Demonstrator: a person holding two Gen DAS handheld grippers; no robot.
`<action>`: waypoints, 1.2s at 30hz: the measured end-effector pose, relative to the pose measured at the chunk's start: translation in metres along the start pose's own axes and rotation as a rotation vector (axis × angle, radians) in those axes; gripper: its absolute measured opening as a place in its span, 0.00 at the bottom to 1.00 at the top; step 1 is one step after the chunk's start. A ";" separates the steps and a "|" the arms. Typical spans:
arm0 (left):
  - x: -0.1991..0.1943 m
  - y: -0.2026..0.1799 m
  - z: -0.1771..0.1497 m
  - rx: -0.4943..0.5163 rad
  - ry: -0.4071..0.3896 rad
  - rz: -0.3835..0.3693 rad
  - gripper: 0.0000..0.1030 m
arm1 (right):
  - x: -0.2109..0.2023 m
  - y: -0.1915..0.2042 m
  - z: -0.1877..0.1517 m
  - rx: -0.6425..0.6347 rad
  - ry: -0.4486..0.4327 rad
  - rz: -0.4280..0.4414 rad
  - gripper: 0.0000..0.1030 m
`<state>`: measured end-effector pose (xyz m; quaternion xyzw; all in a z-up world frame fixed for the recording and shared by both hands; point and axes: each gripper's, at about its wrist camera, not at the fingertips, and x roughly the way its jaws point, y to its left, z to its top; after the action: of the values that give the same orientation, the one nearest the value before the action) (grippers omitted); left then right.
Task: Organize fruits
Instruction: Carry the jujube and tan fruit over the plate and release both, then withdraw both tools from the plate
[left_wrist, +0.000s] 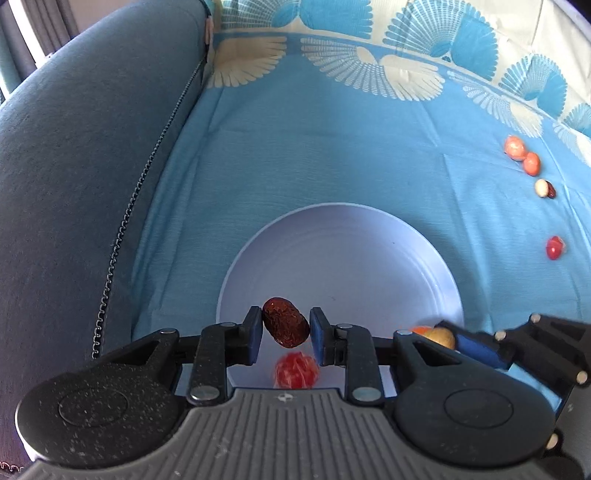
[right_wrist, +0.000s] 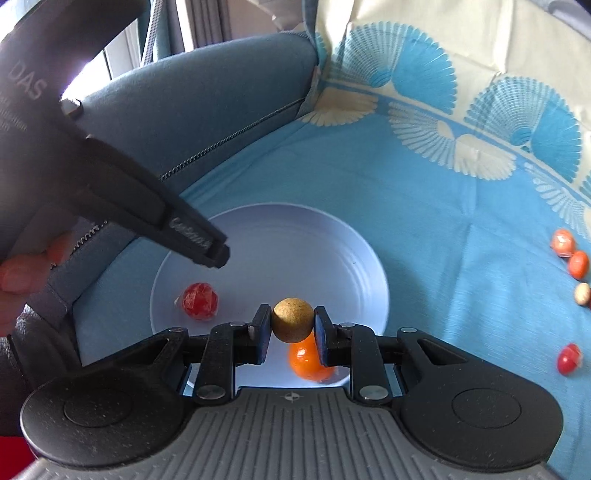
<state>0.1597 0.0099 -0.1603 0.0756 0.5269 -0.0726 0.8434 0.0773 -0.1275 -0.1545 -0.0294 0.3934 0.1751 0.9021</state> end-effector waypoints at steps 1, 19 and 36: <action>-0.001 0.001 0.001 -0.005 0.001 0.001 0.65 | 0.003 -0.001 0.002 0.005 0.008 0.005 0.29; -0.119 0.010 -0.069 -0.079 0.012 0.057 1.00 | -0.113 0.018 -0.027 0.099 -0.002 -0.062 0.94; -0.206 -0.022 -0.136 -0.047 -0.116 0.050 1.00 | -0.222 0.057 -0.068 0.075 -0.201 -0.171 0.99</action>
<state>-0.0537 0.0244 -0.0349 0.0646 0.4765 -0.0437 0.8757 -0.1293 -0.1518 -0.0362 -0.0115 0.3032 0.0849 0.9491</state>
